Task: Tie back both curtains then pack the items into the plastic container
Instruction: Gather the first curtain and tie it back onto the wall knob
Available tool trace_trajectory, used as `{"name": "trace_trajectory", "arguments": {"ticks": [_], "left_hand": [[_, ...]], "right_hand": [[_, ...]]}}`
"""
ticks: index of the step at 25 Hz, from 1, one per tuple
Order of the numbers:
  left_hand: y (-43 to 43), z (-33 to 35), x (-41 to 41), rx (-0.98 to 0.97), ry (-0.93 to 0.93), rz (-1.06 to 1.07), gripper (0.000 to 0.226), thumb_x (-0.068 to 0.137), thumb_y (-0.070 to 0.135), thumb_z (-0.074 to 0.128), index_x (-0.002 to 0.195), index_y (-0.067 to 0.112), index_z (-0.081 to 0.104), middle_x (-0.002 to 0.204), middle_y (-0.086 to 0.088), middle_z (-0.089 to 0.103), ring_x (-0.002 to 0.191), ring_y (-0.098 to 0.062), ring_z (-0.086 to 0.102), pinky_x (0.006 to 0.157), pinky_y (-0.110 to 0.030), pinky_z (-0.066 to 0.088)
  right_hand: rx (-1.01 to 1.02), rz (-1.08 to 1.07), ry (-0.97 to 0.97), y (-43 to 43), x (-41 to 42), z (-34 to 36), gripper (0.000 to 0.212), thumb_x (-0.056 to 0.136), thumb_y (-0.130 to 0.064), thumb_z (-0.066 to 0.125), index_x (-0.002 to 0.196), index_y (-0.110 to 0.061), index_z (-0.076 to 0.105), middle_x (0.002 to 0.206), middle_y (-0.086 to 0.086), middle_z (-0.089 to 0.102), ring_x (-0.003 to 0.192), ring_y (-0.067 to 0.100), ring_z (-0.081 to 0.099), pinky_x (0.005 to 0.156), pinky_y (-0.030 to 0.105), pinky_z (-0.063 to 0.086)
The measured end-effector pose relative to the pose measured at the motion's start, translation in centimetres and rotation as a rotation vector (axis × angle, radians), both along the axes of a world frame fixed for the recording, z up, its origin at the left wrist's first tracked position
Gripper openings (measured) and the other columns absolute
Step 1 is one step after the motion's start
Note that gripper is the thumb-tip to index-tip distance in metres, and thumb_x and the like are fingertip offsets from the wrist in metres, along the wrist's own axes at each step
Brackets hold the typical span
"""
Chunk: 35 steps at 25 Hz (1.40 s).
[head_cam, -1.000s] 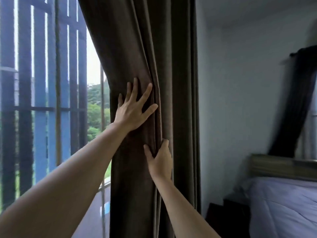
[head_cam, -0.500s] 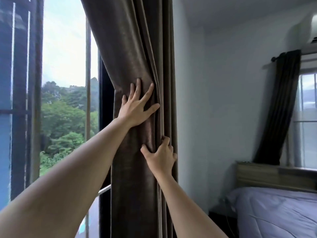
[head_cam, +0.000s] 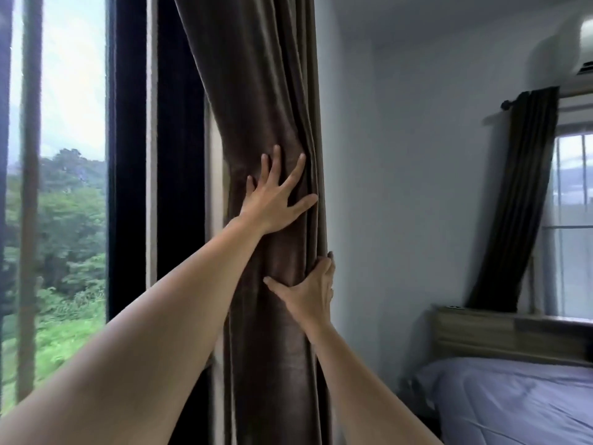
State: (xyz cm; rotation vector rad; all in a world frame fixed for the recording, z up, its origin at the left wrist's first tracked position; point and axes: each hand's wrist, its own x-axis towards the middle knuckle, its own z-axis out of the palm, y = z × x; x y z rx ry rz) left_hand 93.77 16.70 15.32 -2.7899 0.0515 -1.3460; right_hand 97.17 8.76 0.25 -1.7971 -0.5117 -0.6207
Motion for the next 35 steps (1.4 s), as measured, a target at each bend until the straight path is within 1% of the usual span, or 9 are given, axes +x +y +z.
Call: {"name": "trace_trajectory", "arguments": {"ticks": [3, 7, 10, 14, 19, 24, 29, 32, 35], "left_hand": [[-0.1, 0.2, 3.9, 0.033, 0.005, -0.003, 0.078, 0.086, 0.07, 0.028, 0.142, 0.042, -0.019, 0.153, -0.006, -0.031, 0.142, -0.029, -0.024, 0.114, -0.057, 0.0], [0.2, -0.1, 9.2, 0.043, -0.024, -0.053, 0.082, 0.084, 0.072, 0.028, 0.142, 0.041, -0.021, 0.152, -0.007, -0.034, 0.141, -0.03, -0.026, 0.113, -0.058, -0.002], [0.4, 0.4, 12.0, 0.057, -0.02, -0.052, 0.084, 0.083, 0.073, 0.028, 0.142, 0.04, -0.023, 0.151, -0.008, -0.034, 0.141, -0.03, -0.027, 0.112, -0.059, -0.002], [0.7, 0.7, 16.4, 0.054, -0.009, -0.022, 0.084, 0.083, 0.074, 0.028, 0.142, 0.041, -0.022, 0.151, -0.007, -0.034, 0.141, -0.03, -0.026, 0.113, -0.059, -0.002], [0.6, 1.9, 20.2, 0.003, 0.029, 0.036, 0.085, 0.083, 0.074, 0.031, 0.143, 0.041, -0.019, 0.152, -0.006, -0.034, 0.141, -0.029, -0.026, 0.115, -0.059, -0.001], [-0.6, -0.6, 20.2, -0.043, -0.092, 0.065, 0.095, 0.08, 0.076, 0.034, 0.142, 0.036, -0.024, 0.153, -0.007, -0.032, 0.141, -0.027, -0.026, 0.111, -0.057, -0.009], [-1.2, -2.5, 15.7, -0.135, -0.126, -0.018, 0.095, 0.073, 0.074, 0.032, 0.14, 0.04, -0.026, 0.154, 0.001, -0.029, 0.142, -0.018, -0.023, 0.113, -0.052, -0.009], [-2.1, -3.6, 12.5, -0.169, -0.147, 0.021, 0.088, 0.074, 0.073, 0.036, 0.131, 0.048, -0.026, 0.156, 0.004, -0.026, 0.143, -0.014, -0.021, 0.117, -0.055, -0.004], [-2.5, -4.8, 9.8, -0.205, -0.165, -0.022, 0.079, 0.072, 0.083, 0.032, 0.125, 0.063, -0.023, 0.157, 0.006, -0.021, 0.145, -0.012, -0.013, 0.117, -0.056, 0.004]], "right_hand": [[0.009, -0.011, 0.021, 0.0, 3.4, 0.2, 0.102, 0.051, -0.068, 0.075, 0.126, -0.023, 0.022, 0.155, 0.004, 0.007, 0.137, 0.03, 0.027, 0.112, 0.059, 0.022], [0.085, 0.023, 0.006, 0.0, 7.8, 0.3, 0.099, 0.045, -0.066, 0.078, 0.117, -0.036, 0.018, 0.125, -0.003, 0.045, 0.107, 0.021, 0.054, 0.094, 0.051, 0.047], [0.097, 0.046, 0.032, 0.3, 10.7, 0.5, 0.107, 0.046, -0.066, 0.077, 0.126, -0.043, 0.01, 0.123, 0.0, 0.057, 0.107, 0.025, 0.059, 0.093, 0.049, 0.05], [0.054, -0.011, 0.025, 0.3, 15.1, 1.0, 0.098, 0.058, -0.057, 0.075, 0.131, -0.038, 0.013, 0.12, 0.001, 0.059, 0.102, 0.026, 0.061, 0.088, 0.045, 0.053], [-0.048, -0.038, 0.003, 0.0, 19.9, 2.6, 0.061, 0.079, -0.041, 0.067, 0.125, -0.024, 0.03, 0.108, -0.001, 0.064, 0.079, 0.017, 0.063, 0.071, 0.034, 0.058], [-0.024, 0.242, -0.063, -0.6, 19.5, 1.0, 0.05, 0.086, -0.03, 0.063, 0.126, -0.025, 0.033, 0.108, -0.008, 0.06, 0.075, 0.008, 0.055, 0.075, 0.029, 0.056], [0.007, 0.695, -0.16, -2.8, 16.1, -1.2, 0.05, 0.082, -0.022, 0.062, 0.112, -0.045, 0.029, 0.092, -0.031, 0.052, 0.077, -0.002, 0.058, 0.073, 0.021, 0.054], [0.034, 0.885, -0.181, -4.3, 14.6, -1.5, 0.046, 0.071, -0.029, 0.062, 0.107, -0.044, 0.037, 0.09, -0.022, 0.062, 0.079, 0.001, 0.063, 0.068, 0.029, 0.054], [0.142, 1.015, -0.224, -5.0, 13.4, -1.7, 0.044, 0.066, -0.051, 0.059, 0.105, -0.038, 0.045, 0.098, -0.019, 0.051, 0.093, -0.003, 0.056, 0.075, 0.017, 0.048]]}}
